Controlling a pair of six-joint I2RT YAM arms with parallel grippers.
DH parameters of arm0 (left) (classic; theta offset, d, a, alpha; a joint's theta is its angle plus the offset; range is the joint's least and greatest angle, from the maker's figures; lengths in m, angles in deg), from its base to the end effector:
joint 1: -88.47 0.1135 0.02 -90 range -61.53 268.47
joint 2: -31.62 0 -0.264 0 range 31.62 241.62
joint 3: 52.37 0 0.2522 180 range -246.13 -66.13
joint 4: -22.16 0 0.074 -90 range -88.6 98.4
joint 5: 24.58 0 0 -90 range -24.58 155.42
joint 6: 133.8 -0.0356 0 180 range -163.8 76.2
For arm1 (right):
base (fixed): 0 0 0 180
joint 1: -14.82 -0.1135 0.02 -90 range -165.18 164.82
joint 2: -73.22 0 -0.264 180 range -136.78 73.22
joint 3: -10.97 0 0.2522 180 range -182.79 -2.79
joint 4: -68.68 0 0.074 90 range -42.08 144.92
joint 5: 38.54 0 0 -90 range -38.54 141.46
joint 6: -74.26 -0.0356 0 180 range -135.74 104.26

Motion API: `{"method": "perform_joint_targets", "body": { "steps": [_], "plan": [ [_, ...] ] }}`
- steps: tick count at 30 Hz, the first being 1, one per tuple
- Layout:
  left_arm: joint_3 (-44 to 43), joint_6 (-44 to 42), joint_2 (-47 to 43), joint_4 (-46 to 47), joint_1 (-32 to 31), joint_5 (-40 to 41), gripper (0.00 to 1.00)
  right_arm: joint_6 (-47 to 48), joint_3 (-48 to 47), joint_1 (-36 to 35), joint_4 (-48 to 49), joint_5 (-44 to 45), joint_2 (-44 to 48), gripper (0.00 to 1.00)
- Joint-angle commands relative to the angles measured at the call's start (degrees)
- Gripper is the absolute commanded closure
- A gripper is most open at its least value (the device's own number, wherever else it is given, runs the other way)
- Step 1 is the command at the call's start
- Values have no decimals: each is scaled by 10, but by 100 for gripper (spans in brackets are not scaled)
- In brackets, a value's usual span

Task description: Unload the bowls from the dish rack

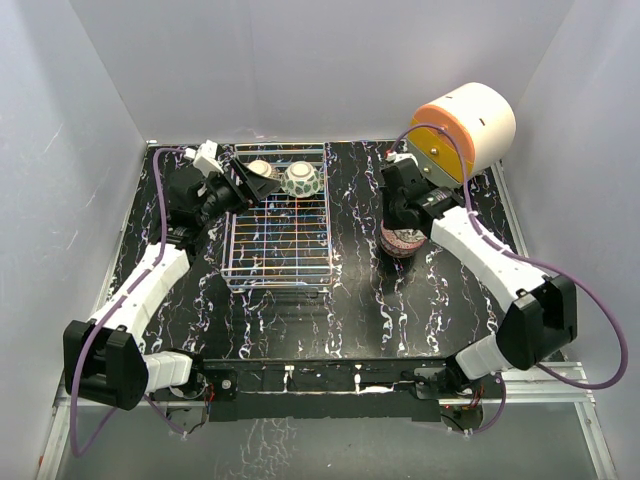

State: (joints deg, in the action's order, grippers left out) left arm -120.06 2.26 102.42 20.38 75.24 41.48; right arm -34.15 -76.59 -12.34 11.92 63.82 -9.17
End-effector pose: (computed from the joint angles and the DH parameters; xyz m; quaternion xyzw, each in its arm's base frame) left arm 0.2801 -0.0807 0.3401 -0.0691 0.7309 -0.4600 0.4994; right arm 0.2738 0.1319 0.3127 -0.0363 0.9388 0.0329 0.3409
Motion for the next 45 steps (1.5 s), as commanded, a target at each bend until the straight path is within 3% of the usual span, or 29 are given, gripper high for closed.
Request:
{"method": "perform_joint_targets", "body": {
  "steps": [1, 29, 45],
  "plan": [
    [7, -6, -1, 14, 4, -14, 31, 20, -13, 2, 7, 86, -7, 92],
    [17, -28, 13, 8, 5, -26, 30, 45, 28, 8, 91, 58, -94, 91],
    [17, -26, 23, 20, 4, -35, 30, 40, 26, 15, 99, 42, -90, 73]
  ]
}}
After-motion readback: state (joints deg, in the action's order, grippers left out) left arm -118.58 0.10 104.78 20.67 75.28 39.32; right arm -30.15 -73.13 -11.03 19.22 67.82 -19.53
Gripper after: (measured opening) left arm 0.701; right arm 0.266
